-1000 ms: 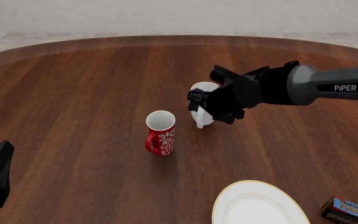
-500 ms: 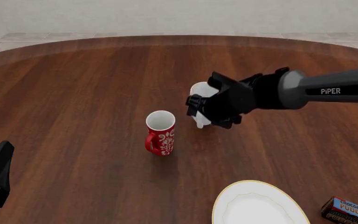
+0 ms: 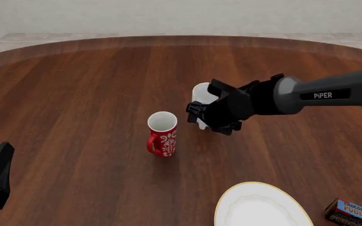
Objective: Put the white mug on the plate.
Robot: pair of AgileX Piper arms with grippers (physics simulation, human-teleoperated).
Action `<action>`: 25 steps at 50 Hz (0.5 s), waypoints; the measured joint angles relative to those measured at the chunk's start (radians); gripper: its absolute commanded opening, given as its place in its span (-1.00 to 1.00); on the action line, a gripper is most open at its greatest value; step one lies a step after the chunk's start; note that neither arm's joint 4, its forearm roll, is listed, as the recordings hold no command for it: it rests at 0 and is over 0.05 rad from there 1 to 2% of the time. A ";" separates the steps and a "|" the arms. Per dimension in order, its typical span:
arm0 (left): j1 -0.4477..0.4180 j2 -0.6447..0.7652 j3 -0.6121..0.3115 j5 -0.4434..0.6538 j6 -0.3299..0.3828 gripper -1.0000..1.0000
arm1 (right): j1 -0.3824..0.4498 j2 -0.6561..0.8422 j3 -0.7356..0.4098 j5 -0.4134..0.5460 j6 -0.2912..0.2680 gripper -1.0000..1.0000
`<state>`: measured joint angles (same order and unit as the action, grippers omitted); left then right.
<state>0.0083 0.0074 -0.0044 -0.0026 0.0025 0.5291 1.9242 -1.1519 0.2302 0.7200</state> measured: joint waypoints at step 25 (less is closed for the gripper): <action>0.000 0.000 0.000 0.000 0.000 1.00 | 0.001 -0.012 -0.007 0.017 -0.010 -1.00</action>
<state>0.0083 0.0074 -0.0045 -0.0026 0.0025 0.5298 1.9120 -1.1589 0.2474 0.7099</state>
